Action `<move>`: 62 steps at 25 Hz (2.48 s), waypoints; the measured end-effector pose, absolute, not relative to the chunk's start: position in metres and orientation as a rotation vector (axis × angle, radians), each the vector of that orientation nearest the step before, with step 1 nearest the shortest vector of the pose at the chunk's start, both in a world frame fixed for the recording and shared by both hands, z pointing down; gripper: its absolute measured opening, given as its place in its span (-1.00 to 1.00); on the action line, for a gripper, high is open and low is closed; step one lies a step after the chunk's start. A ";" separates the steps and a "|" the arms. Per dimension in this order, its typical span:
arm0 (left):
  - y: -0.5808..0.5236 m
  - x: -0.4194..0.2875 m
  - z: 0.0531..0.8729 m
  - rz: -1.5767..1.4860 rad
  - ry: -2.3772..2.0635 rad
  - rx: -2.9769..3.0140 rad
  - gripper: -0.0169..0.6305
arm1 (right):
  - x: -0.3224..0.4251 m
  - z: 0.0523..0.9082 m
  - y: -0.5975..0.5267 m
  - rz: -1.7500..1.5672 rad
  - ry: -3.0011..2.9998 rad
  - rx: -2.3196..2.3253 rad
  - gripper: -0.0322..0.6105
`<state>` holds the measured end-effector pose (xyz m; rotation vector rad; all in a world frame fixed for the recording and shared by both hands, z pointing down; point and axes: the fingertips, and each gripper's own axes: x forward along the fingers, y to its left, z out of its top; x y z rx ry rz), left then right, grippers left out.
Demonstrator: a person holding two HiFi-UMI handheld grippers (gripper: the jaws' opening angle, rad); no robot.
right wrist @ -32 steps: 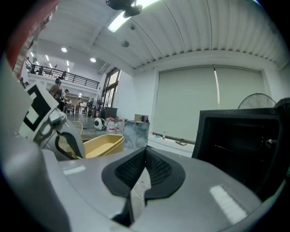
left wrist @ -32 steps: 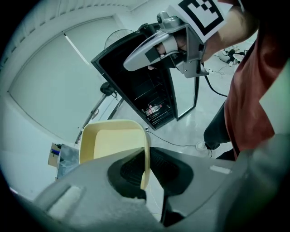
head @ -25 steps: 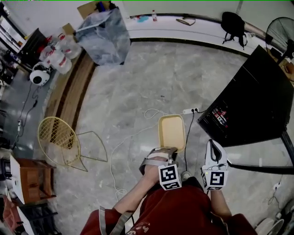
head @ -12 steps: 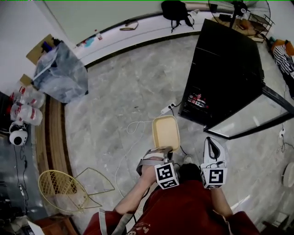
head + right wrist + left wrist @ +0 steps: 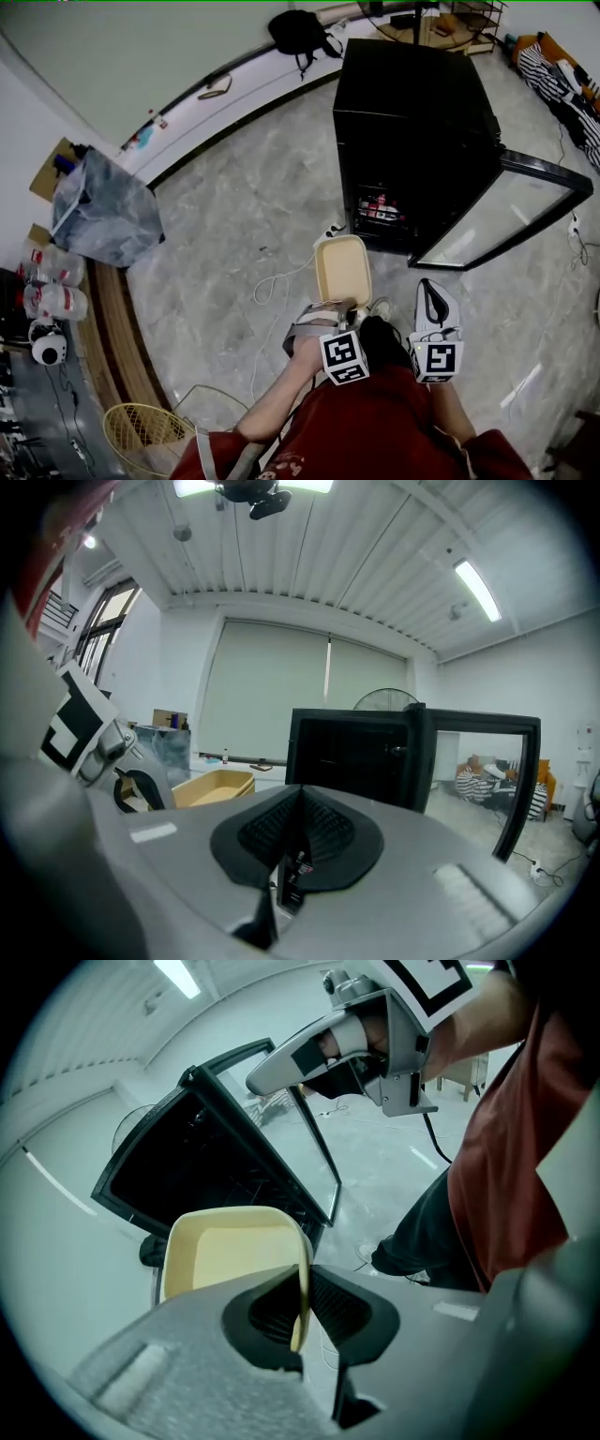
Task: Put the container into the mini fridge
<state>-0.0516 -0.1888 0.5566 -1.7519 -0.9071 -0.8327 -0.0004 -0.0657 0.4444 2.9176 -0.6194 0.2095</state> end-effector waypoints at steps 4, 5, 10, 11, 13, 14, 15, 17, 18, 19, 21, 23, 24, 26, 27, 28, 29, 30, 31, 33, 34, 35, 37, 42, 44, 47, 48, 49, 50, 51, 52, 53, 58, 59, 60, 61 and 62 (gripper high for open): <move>-0.173 -0.017 0.556 -0.810 -0.940 -1.707 -0.85 | 0.032 0.447 -0.048 0.215 -0.561 2.949 -0.90; -0.169 -0.007 0.555 -0.806 -0.947 -1.697 -0.85 | 0.041 0.446 -0.043 0.216 -0.549 2.955 -0.90; -0.142 0.042 0.558 -0.789 -0.996 -1.655 -0.85 | 0.083 0.447 -0.014 0.210 -0.490 2.965 -0.90; -0.136 0.053 0.560 -0.785 -1.005 -1.645 -0.85 | 0.093 0.448 -0.010 0.210 -0.482 2.979 -0.90; -0.123 0.075 0.564 -0.776 -1.021 -1.621 -0.85 | 0.113 0.443 -0.002 0.198 -0.479 3.014 -0.90; -0.117 0.085 0.567 -0.773 -1.028 -1.609 -0.85 | 0.122 0.438 0.000 0.190 -0.481 3.027 -0.90; -0.111 0.094 0.569 -0.773 -1.035 -1.598 -0.85 | 0.130 0.436 0.003 0.189 -0.480 3.032 -0.90; -0.101 0.113 0.574 -0.776 -1.045 -1.581 -0.85 | 0.144 0.440 0.013 0.199 -0.465 3.040 -0.90; -0.096 0.123 0.577 -0.776 -1.048 -1.574 -0.85 | 0.152 0.442 0.019 0.196 -0.459 3.042 -0.90; -0.092 0.131 0.581 -0.776 -1.051 -1.568 -0.85 | 0.158 0.443 0.024 0.188 -0.456 3.041 -0.90; -0.086 0.146 0.587 -0.778 -1.054 -1.553 -0.85 | 0.168 0.444 0.033 0.169 -0.457 3.048 -0.90; -0.082 0.160 0.592 -0.776 -1.047 -1.527 -0.85 | 0.175 0.445 0.039 0.153 -0.469 3.051 -0.90; -0.079 0.167 0.594 -0.772 -1.045 -1.517 -0.85 | 0.179 0.446 0.041 0.154 -0.477 3.048 -0.90; -0.075 0.180 0.599 -0.770 -1.049 -1.505 -0.85 | 0.184 0.450 0.045 0.164 -0.479 3.046 -0.90; -0.073 0.186 0.602 -0.770 -1.054 -1.498 -0.85 | 0.186 0.452 0.047 0.170 -0.470 3.052 -0.90; -0.072 0.191 0.606 -0.769 -1.058 -1.491 -0.85 | 0.187 0.453 0.048 0.179 -0.456 3.060 -0.90; -0.072 0.197 0.610 -0.768 -1.062 -1.485 -0.85 | 0.189 0.454 0.049 0.185 -0.441 3.068 -0.90; -0.072 0.203 0.614 -0.768 -1.065 -1.479 -0.85 | 0.191 0.455 0.050 0.187 -0.426 3.073 -0.90; -0.071 0.209 0.618 -0.769 -1.069 -1.473 -0.85 | 0.193 0.456 0.051 0.187 -0.414 3.076 -0.90; -0.071 0.221 0.626 -0.768 -1.081 -1.460 -0.85 | 0.198 0.456 0.050 0.186 -0.401 3.064 -0.90; -0.071 0.228 0.630 -0.763 -1.091 -1.450 -0.85 | 0.200 0.457 0.048 0.189 -0.395 3.055 -0.90; -0.071 0.233 0.634 -0.756 -1.105 -1.438 -0.85 | 0.202 0.459 0.046 0.195 -0.387 3.048 -0.90; -0.070 0.243 0.646 -0.738 -1.131 -1.420 -0.85 | 0.203 0.466 0.040 0.210 -0.372 3.028 -0.90; -0.073 0.273 0.678 -0.726 -1.157 -1.397 -0.85 | 0.209 0.477 0.033 0.262 -0.240 3.097 -0.90; -0.072 0.283 0.692 -0.723 -1.168 -1.381 -0.85 | 0.210 0.479 0.034 0.262 -0.190 3.109 -0.90; -0.073 0.300 0.711 -0.736 -1.167 -1.362 -0.85 | 0.207 0.485 0.033 0.284 -0.144 3.082 -0.90; -0.074 0.306 0.717 -0.744 -1.169 -1.354 -0.85 | 0.205 0.488 0.035 0.298 -0.123 3.066 -0.90; -0.074 0.311 0.722 -0.747 -1.173 -1.345 -0.85 | 0.203 0.489 0.037 0.303 -0.098 3.053 -0.90; -0.072 0.315 0.726 -0.743 -1.178 -1.338 -0.84 | 0.201 0.488 0.038 0.300 -0.070 3.055 -0.90; -0.070 0.320 0.729 -0.735 -1.182 -1.331 -0.84 | 0.198 0.487 0.040 0.297 -0.042 3.062 -0.90; -0.067 0.324 0.732 -0.723 -1.183 -1.326 -0.83 | 0.195 0.487 0.041 0.299 -0.017 3.066 -0.90; -0.065 0.328 0.735 -0.710 -1.183 -1.321 -0.83 | 0.191 0.488 0.041 0.309 0.004 3.064 -0.90; -0.052 0.351 0.744 -0.657 -1.152 -1.333 -0.82 | 0.180 0.495 0.045 0.370 0.065 3.026 -0.90; -0.049 0.353 0.746 -0.652 -1.151 -1.335 -0.82 | 0.177 0.496 0.048 0.376 0.083 3.024 -0.90; -0.046 0.354 0.749 -0.647 -1.153 -1.336 -0.82 | 0.173 0.498 0.051 0.385 0.103 3.023 -0.90; -0.043 0.356 0.751 -0.644 -1.155 -1.336 -0.82 | 0.170 0.499 0.052 0.393 0.121 3.023 -0.90; -0.042 0.359 0.754 -0.641 -1.155 -1.334 -0.82 | 0.168 0.499 0.053 0.399 0.136 3.022 -0.90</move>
